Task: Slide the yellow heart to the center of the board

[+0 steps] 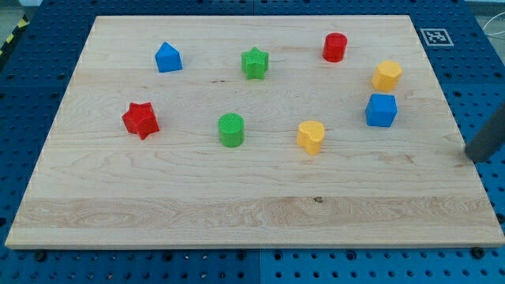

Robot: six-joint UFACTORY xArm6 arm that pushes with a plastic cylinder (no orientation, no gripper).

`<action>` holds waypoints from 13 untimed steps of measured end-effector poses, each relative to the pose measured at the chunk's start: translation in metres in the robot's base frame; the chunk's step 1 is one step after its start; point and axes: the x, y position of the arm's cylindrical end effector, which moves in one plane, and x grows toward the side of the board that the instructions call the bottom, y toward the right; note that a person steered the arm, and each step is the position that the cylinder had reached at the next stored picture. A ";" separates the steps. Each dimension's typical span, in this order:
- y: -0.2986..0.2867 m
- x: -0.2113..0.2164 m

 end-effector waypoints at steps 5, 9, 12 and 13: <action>-0.158 0.024; -0.255 -0.026; -0.235 -0.003; -0.231 -0.028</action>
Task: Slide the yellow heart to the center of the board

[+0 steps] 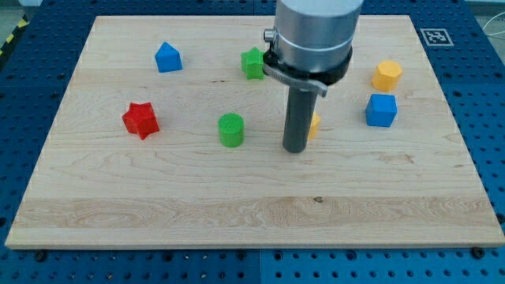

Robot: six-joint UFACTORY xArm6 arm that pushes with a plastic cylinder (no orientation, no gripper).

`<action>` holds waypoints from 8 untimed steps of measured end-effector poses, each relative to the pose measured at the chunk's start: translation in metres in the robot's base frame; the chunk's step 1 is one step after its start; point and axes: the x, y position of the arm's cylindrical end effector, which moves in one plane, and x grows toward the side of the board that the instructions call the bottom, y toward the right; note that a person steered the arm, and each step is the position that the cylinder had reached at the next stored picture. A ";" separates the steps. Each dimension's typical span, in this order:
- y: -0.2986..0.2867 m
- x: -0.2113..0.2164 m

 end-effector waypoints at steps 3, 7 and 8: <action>0.023 -0.027; 0.042 -0.064; 0.021 -0.064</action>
